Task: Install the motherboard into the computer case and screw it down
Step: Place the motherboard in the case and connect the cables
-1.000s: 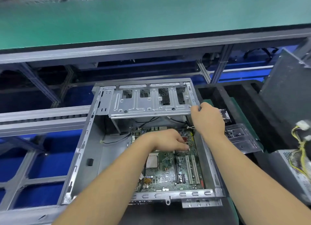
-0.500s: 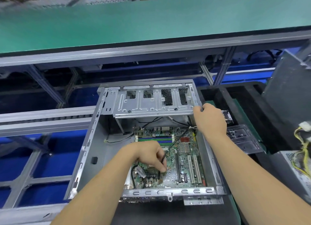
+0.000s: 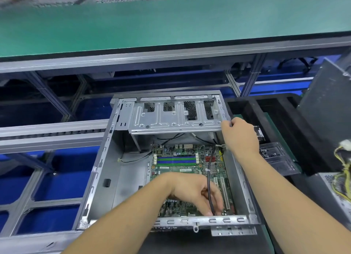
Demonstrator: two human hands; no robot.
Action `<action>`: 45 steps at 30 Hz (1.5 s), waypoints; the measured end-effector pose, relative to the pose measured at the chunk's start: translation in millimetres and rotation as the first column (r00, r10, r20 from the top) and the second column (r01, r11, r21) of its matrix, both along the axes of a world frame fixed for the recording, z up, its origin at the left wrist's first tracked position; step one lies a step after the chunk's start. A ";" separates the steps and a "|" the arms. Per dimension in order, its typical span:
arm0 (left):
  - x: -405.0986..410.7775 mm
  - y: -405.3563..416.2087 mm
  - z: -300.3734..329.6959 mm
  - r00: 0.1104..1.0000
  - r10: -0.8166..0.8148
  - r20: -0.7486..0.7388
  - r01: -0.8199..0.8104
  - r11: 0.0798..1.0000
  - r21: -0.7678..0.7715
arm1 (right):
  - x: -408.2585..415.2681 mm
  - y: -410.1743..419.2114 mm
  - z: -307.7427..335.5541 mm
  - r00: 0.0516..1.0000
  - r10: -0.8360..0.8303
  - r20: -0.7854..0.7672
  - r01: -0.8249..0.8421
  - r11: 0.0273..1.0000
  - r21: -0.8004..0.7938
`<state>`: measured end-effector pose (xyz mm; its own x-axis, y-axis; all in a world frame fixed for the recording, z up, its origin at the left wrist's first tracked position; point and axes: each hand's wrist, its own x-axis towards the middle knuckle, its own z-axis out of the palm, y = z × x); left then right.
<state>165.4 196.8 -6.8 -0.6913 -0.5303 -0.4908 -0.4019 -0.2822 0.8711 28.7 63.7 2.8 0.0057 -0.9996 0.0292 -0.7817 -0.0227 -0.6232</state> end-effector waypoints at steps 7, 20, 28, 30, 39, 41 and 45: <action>-13.4 1.7 -7.9 0.959 -0.054 0.277 0.106 0.979 -0.175 | -0.8 0.4 -1.0 1.000 -0.008 0.023 0.008 1.000 0.001; -24.1 2.5 -26.0 0.869 -0.040 0.493 0.202 0.938 -0.281 | -0.2 1.5 1.7 1.000 -0.002 0.029 0.001 1.000 0.013; -26.1 -0.4 -22.1 0.953 -0.013 0.302 0.104 0.952 -0.287 | 0.8 3.4 4.6 1.000 -0.008 0.029 0.008 1.000 0.019; -27.6 -3.0 -21.4 0.965 0.088 0.249 0.003 0.940 -0.342 | 1.0 3.7 5.4 0.999 -0.008 0.032 0.007 1.000 0.021; -44.9 -15.7 -16.4 0.992 0.109 0.071 -0.091 0.970 -0.227 | 0.0 6.1 9.1 0.999 0.008 0.052 -0.010 0.999 0.035; -43.6 -12.5 -19.9 0.992 0.121 0.041 -0.111 0.976 -0.188 | -0.3 6.2 9.0 0.998 0.008 0.064 -0.010 0.999 0.036; -38.4 -9.6 -28.6 0.974 0.213 0.076 -0.185 0.945 -0.270 | -0.9 6.1 8.7 0.997 0.014 0.081 -0.017 0.999 0.037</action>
